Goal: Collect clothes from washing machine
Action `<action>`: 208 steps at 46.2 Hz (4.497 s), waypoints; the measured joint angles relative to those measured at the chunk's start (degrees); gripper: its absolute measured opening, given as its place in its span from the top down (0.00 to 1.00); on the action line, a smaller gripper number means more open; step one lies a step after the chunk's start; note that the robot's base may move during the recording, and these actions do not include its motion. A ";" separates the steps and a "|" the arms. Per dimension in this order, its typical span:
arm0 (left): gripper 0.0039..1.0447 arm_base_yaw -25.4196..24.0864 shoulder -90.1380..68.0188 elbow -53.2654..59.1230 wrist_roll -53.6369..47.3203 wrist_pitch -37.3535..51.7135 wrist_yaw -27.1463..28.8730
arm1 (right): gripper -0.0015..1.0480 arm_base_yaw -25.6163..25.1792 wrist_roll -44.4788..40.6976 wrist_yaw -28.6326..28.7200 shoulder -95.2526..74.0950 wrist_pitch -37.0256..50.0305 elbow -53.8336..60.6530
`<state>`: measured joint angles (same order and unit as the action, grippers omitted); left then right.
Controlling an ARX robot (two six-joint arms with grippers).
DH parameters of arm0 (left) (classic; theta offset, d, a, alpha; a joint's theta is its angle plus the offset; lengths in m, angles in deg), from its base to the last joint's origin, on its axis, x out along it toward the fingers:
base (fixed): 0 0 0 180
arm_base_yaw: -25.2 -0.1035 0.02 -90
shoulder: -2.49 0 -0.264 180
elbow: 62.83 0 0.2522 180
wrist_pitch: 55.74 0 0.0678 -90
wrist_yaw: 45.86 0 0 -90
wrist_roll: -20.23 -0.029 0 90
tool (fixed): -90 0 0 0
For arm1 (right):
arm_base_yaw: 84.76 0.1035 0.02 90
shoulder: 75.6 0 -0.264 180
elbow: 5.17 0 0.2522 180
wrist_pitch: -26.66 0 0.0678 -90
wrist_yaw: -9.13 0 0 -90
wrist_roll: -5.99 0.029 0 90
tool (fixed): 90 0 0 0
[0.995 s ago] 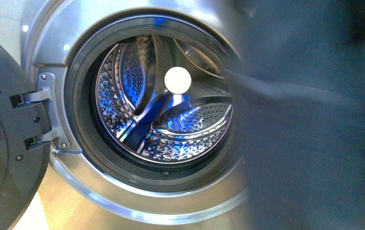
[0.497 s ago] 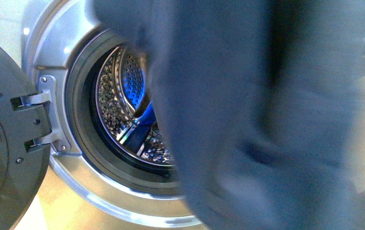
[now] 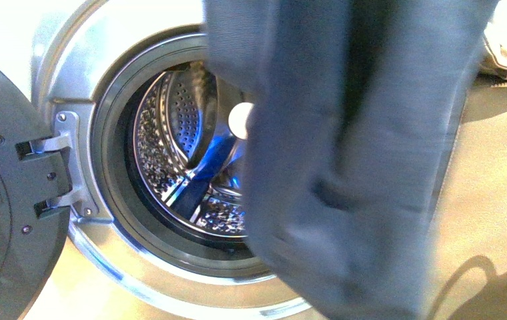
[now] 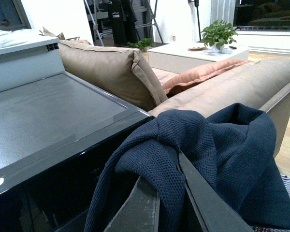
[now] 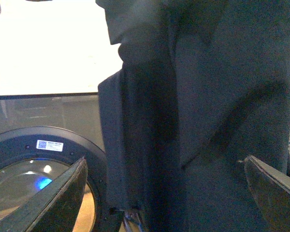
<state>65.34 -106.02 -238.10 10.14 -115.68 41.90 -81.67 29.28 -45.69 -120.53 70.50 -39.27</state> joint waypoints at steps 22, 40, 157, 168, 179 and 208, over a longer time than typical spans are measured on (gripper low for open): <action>0.94 0.00 0.00 0.00 0.00 0.00 0.00 | 0.07 6.56 -2.71 0.87 -26.93 8.85 -12.96; 0.94 0.00 0.00 0.00 -0.02 0.00 0.07 | 0.07 13.97 -2.99 -1.79 -38.23 10.32 -20.63; 0.06 0.00 0.11 -0.15 -0.04 0.02 -0.15 | 0.97 -40.83 14.53 -24.74 -29.22 -6.47 -61.44; 0.06 0.00 0.15 -0.20 -0.04 0.02 -0.13 | 0.97 -39.47 10.21 -17.62 -29.18 -12.76 -61.64; 0.06 0.00 0.20 -0.20 -0.04 0.02 -0.13 | 0.97 -39.17 5.95 -13.75 -30.53 -15.02 -55.41; 0.06 0.00 0.20 -0.20 -0.09 0.02 -0.15 | 0.97 -47.63 -10.86 9.90 -22.08 -46.93 -28.37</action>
<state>65.34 -105.82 -238.29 10.06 -115.66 41.75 -129.29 18.41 -35.79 -142.61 23.58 -67.64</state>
